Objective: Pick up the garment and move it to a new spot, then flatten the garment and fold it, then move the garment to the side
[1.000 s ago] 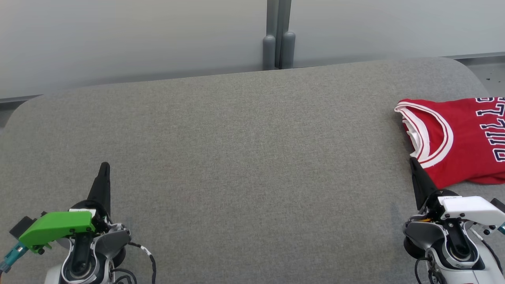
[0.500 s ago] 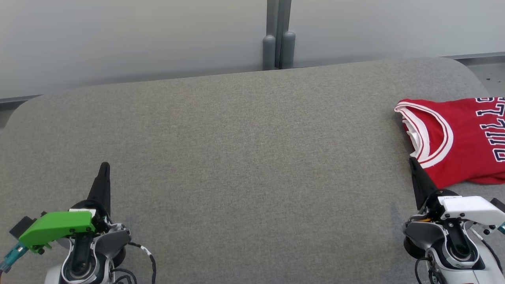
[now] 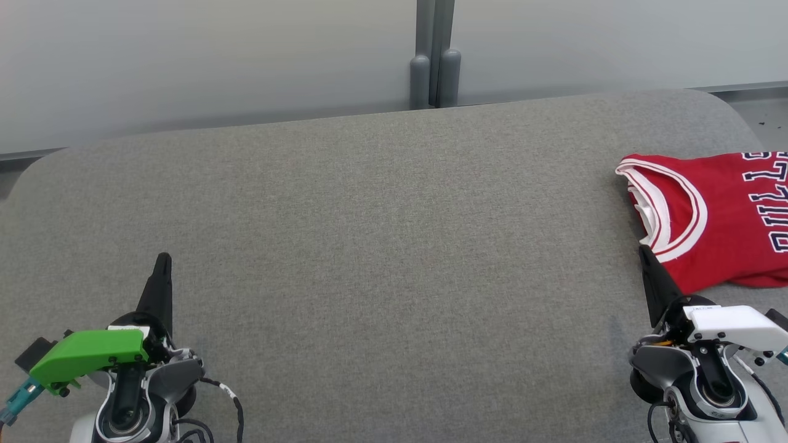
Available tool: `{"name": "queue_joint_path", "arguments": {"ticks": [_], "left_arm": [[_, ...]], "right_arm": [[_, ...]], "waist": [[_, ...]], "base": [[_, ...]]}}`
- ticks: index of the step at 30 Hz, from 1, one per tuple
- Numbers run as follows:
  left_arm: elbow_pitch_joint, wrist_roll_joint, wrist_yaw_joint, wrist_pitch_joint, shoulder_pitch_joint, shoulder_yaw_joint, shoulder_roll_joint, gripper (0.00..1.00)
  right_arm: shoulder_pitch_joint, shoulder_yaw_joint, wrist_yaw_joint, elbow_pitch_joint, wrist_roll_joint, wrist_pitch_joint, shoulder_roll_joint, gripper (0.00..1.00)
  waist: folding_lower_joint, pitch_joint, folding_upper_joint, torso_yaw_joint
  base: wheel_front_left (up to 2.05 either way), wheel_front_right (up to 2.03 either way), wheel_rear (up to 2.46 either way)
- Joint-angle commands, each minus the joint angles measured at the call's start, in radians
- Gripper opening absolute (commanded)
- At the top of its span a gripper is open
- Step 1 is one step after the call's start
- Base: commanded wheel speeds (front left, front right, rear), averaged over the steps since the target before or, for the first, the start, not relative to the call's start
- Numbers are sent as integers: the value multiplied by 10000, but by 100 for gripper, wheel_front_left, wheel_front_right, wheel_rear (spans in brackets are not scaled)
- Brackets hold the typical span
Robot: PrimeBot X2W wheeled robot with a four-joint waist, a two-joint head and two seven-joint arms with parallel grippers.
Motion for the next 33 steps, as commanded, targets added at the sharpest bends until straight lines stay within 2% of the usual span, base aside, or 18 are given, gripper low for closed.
{"name": "queue_joint_path", "arguments": {"ticks": [1,33], "left_arm": [[8,-7,-67,45,-139,24,5,0],[6,-7,-65,45,-138,24,7,0]], "right_arm": [[22,17,6,1,71,-15,-67,0],[49,226,7,-31,281,-178,-210,0]], "waist": [[0,0,0,0],[0,1,0,0]], "base": [[0,0,0],[0,0,0]]}}
